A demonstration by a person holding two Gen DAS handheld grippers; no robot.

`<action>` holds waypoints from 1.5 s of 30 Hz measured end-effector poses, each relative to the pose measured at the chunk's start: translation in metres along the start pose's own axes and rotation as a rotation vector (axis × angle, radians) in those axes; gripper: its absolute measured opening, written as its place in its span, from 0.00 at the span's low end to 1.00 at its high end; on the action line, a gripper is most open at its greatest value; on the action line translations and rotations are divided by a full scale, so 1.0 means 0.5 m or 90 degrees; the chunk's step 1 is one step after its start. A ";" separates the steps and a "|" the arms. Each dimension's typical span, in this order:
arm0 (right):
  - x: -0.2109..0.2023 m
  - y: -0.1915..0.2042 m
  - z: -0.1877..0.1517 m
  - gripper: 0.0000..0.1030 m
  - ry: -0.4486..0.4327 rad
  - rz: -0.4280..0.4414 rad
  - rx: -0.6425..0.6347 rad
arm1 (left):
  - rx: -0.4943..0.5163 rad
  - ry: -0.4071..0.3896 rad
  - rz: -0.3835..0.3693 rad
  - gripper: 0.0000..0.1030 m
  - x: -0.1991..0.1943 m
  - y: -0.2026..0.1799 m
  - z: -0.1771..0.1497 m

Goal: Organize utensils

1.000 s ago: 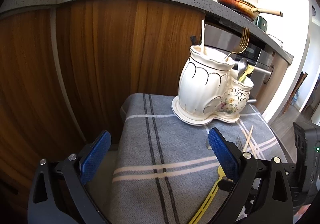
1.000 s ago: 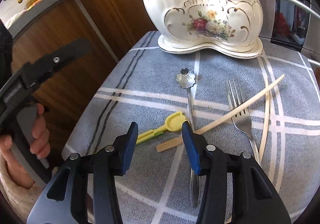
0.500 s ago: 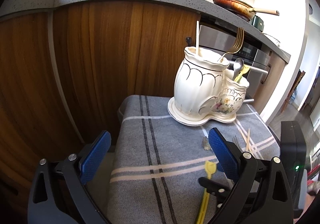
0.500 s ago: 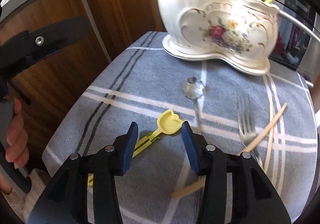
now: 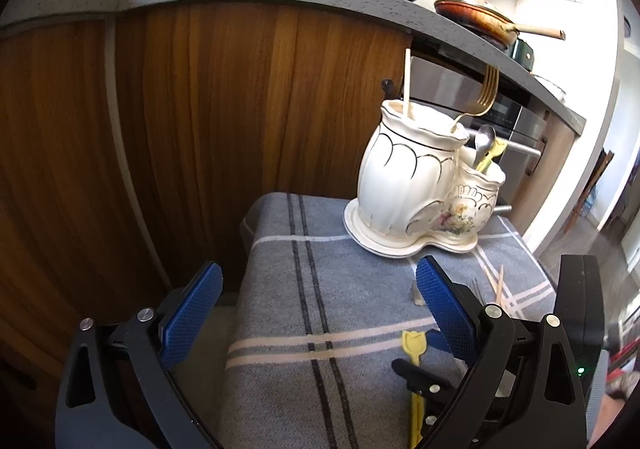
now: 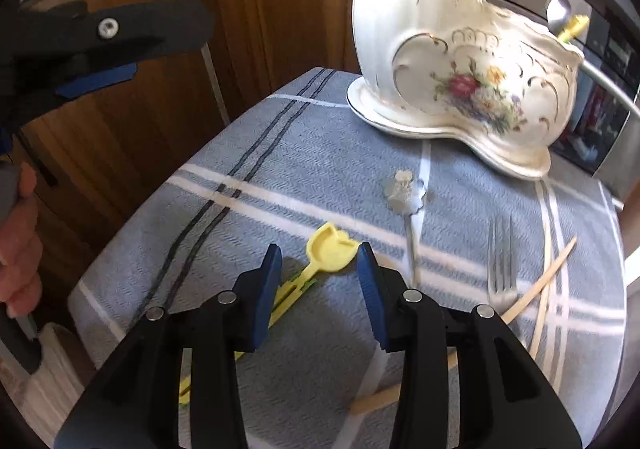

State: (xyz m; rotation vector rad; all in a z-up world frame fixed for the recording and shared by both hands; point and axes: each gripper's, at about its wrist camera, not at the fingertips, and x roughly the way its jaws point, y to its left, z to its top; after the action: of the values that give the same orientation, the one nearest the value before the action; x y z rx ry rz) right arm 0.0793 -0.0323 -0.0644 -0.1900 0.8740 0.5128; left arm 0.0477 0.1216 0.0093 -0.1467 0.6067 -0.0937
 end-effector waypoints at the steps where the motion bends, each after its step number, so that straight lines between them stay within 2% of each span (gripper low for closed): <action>1: -0.001 -0.004 0.001 0.38 0.001 0.008 0.011 | -0.009 -0.002 -0.001 0.94 -0.002 0.006 0.001; 6: -0.014 -0.011 -0.007 0.39 0.007 0.017 0.027 | -0.027 -0.001 0.012 0.94 -0.002 0.027 0.002; 10: -0.013 0.016 -0.016 0.38 -0.003 -0.020 -0.020 | -0.048 0.009 0.020 0.94 0.007 0.042 0.003; 12: -0.011 0.017 -0.016 0.35 -0.003 -0.019 -0.016 | -0.056 0.010 0.018 0.94 0.008 0.047 0.002; 15: -0.015 0.017 -0.016 0.11 -0.002 -0.020 -0.019 | -0.053 0.014 0.017 0.94 0.010 0.044 0.001; 16: -0.016 0.018 -0.017 0.09 -0.002 -0.021 -0.022 | -0.048 0.014 0.019 0.94 0.010 0.042 0.000; 22: -0.039 -0.013 -0.017 0.09 -0.012 0.020 0.023 | -0.036 0.016 0.019 0.94 0.011 0.033 -0.002; 29: -0.159 -0.108 -0.009 0.09 -0.126 0.034 0.102 | -0.019 0.030 0.015 0.94 0.024 0.010 -0.006; 33: -0.194 -0.171 -0.012 0.09 -0.151 0.027 0.149 | 0.006 0.047 -0.006 0.94 0.046 -0.028 -0.012; 39: -0.189 -0.219 -0.018 0.09 -0.152 0.026 0.178 | 0.046 0.111 -0.057 0.92 0.121 -0.101 -0.031; 41: -0.195 -0.226 -0.021 0.09 -0.155 0.026 0.177 | 0.064 0.128 -0.062 0.88 0.145 -0.128 -0.039; 43: -0.197 -0.226 -0.024 0.09 -0.157 0.024 0.172 | 0.082 0.141 -0.063 0.73 0.165 -0.147 -0.043; 45: -0.207 -0.231 -0.030 0.09 -0.163 0.020 0.167 | 0.087 0.156 -0.066 0.65 0.182 -0.158 -0.049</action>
State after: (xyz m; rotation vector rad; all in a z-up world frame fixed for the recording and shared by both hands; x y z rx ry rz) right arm 0.0720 -0.1736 0.0008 0.1272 0.6868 0.4357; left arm 0.1043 0.0293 -0.0487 -0.0342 0.8354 -0.2558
